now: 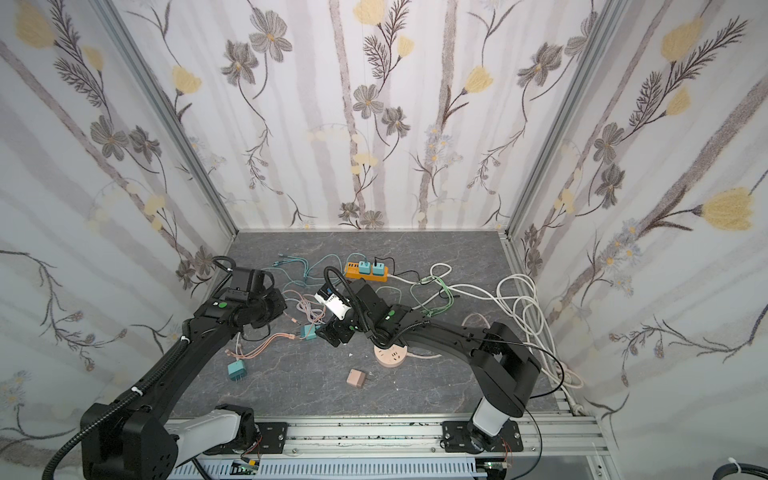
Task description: Insert the plug
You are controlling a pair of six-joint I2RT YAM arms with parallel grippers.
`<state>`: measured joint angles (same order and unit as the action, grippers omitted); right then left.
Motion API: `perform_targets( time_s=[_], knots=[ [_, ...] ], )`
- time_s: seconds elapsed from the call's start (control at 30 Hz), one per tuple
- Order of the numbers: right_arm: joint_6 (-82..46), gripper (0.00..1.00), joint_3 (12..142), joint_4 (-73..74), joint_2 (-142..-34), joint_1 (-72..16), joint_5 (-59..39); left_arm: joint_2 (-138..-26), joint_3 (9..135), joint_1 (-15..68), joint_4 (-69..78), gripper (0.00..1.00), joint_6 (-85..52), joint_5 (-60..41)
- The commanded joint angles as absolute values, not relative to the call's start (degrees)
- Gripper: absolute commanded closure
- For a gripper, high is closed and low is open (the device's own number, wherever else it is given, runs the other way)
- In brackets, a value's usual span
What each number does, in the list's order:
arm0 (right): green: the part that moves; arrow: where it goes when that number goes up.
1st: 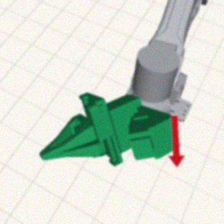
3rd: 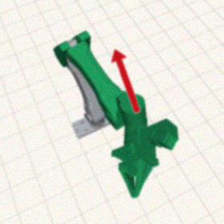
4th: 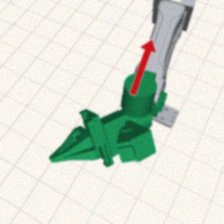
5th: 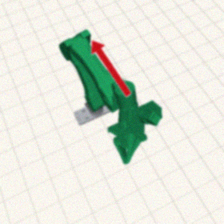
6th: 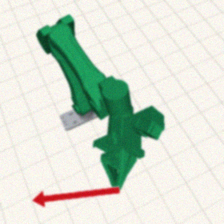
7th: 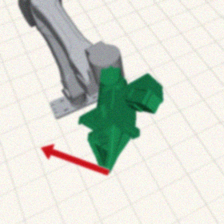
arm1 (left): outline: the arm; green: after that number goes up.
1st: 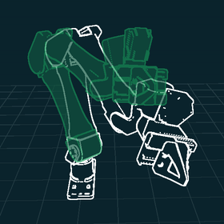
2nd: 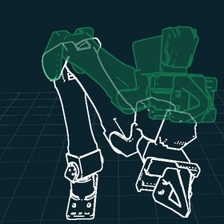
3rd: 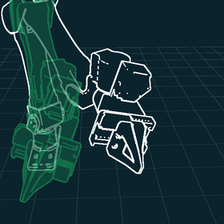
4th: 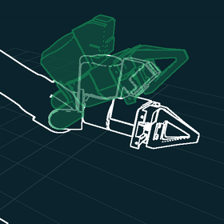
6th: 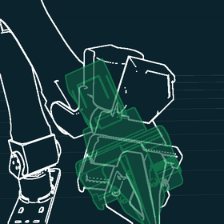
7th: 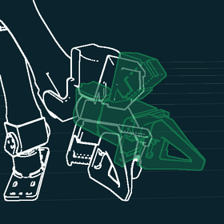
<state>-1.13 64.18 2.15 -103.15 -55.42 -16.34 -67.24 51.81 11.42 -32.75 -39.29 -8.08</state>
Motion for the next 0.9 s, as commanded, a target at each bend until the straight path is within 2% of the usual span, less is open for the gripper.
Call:
perform_targets(
  time_s=[0.0, 0.2, 0.37, 0.5, 0.57, 0.7, 0.87],
  knots=[
    [4.4, 0.19, 62.1, 12.7, -103.2, -56.3, -18.1, -67.4, 52.4, 11.3, -31.9, 1.00, -45.3, -17.6],
    [15.2, 0.29, 59.9, 22.3, -105.6, -57.9, -11.1, -67.2, 53.1, 11.3, -33.4, 1.00, -45.8, -18.1],
    [17.0, 0.41, 60.8, 27.9, -108.8, -58.4, -9.1, -66.9, 52.0, 11.3, -32.3, 1.00, -46.7, -19.1],
    [18.4, 0.41, 59.0, 25.1, -107.6, -59.0, -9.9, -66.6, 51.8, 11.3, -32.7, 1.00, -46.1, -18.0],
    [18.1, 0.42, 55.7, 19.8, -104.2, -59.1, -12.6, -66.5, 51.7, 11.3, -33.2, 1.00, -45.6, -17.0],
    [21.0, 0.51, 51.9, -3.6, -98.5, -60.3, -14.1, -66.8, 51.8, 11.2, -33.3, 1.00, -44.6, -15.2],
    [21.9, 0.56, 53.2, -24.0, -98.8, -64.8, -14.3, -68.3, 52.5, 11.1, -33.3, 1.00, -43.5, -14.1]
  ],
)
